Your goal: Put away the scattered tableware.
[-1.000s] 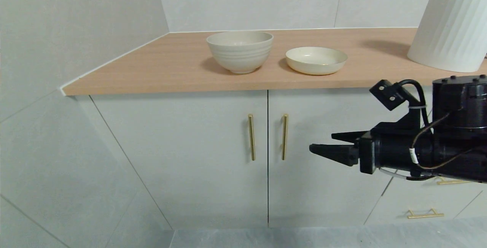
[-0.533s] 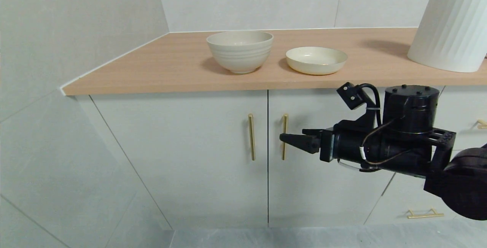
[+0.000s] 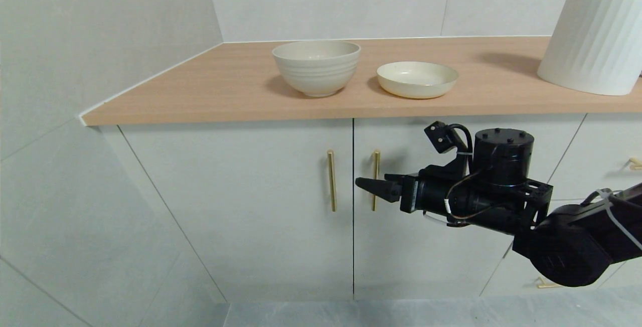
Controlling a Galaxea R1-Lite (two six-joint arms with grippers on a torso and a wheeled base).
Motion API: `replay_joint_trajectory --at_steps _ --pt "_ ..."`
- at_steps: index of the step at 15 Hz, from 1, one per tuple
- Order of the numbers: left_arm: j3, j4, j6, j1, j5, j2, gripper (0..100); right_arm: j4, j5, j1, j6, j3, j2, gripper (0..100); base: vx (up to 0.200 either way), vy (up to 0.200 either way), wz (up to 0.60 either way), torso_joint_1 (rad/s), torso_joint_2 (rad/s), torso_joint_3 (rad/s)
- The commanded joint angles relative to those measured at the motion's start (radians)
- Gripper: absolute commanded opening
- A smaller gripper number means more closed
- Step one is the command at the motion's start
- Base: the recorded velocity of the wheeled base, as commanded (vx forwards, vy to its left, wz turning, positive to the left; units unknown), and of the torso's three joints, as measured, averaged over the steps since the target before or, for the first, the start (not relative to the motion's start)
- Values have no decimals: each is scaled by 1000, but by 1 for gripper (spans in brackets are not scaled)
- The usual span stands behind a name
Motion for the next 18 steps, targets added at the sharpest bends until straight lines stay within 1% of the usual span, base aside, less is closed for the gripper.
replay_joint_trajectory --at_steps 1,4,9,12,14,17,18 --pt "0 0 0 0 0 0 100 -3 -2 1 -5 -8 23 100 0 0 0 0 0 0" --pt "0 0 0 0 0 0 100 -61 -4 4 -2 -4 51 100 0 0 0 0 0 0" --pt "0 0 0 0 0 0 100 -92 -4 16 -2 -8 100 100 0 0 0 0 0 0" --pt "0 0 0 0 0 0 100 -109 -36 39 1 -15 116 100 0 0 0 0 0 0" --pt "0 0 0 0 0 0 100 -162 -52 47 1 -15 137 100 0 0 0 0 0 0" --pt "0 0 0 0 0 0 100 -165 -52 49 4 -6 129 100 0 0 0 0 0 0" --pt "0 0 -1 0 0 0 100 -165 -50 49 29 -3 117 100 0 0 0 0 0 0"
